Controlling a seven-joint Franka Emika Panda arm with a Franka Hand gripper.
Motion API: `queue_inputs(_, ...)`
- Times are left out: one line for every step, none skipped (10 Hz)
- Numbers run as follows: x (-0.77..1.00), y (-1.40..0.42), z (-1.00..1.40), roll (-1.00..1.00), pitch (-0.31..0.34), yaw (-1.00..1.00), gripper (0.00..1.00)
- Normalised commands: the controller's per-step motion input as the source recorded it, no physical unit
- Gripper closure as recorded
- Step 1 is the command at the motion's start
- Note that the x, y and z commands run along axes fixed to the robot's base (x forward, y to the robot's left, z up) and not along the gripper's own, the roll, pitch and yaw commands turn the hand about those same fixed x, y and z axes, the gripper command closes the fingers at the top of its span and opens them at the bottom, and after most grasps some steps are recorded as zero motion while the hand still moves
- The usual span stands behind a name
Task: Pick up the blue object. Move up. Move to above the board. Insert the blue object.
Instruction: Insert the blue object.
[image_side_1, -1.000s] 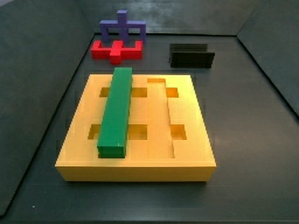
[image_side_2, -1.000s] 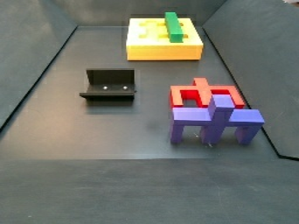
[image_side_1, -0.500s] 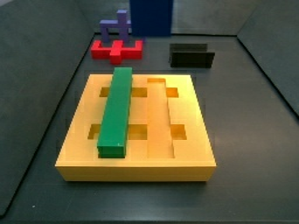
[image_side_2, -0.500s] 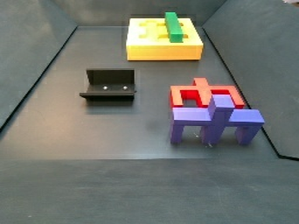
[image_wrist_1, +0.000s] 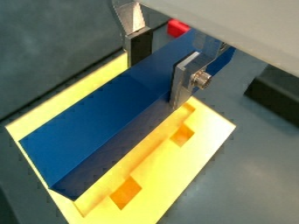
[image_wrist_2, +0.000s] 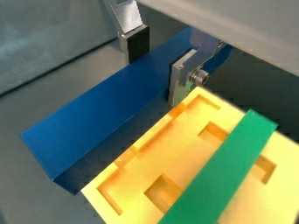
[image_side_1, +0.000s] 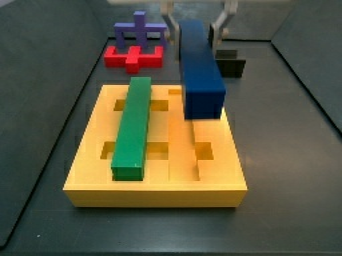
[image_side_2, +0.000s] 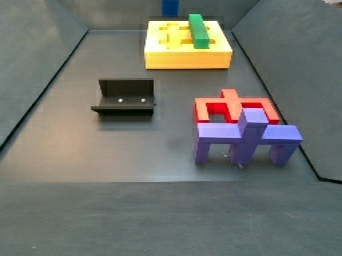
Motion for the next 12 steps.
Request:
queue_inputs(0.17,-0.11,-0.82,0.19,-0.019,0.01,1.00)
queue_inputs(0.00,-0.08,-0.75,0.21,0.000,0.00,1.00)
queue_inputs(0.00,-0.04,-0.68,0.16,0.000,0.00,1.00)
queue_inputs(-0.09,-0.05,-0.56,0.12,-0.009,0.03,1.00)
queue_inputs(-0.10,-0.11,-0.47,0.00,-0.031,0.07,1.00)
queue_inputs(0.00,-0.14,-0.43,0.00,0.000,0.05,1.00)
queue_inputs(0.00,-0.17,-0.36,0.00,-0.007,0.02,1.00)
queue_inputs(0.00,-0.08,-0.28,0.01,0.000,0.00,1.00)
queue_inputs(-0.01,-0.05,-0.10,0.05,0.047,-0.02,1.00)
queue_inputs(0.00,-0.01,-0.13,0.09,0.047,0.00,1.00)
queue_inputs(-0.04,-0.05,-0.16,0.06,0.021,0.00,1.00)
queue_inputs(-0.09,-0.07,-0.16,0.03,0.000,0.00,1.00)
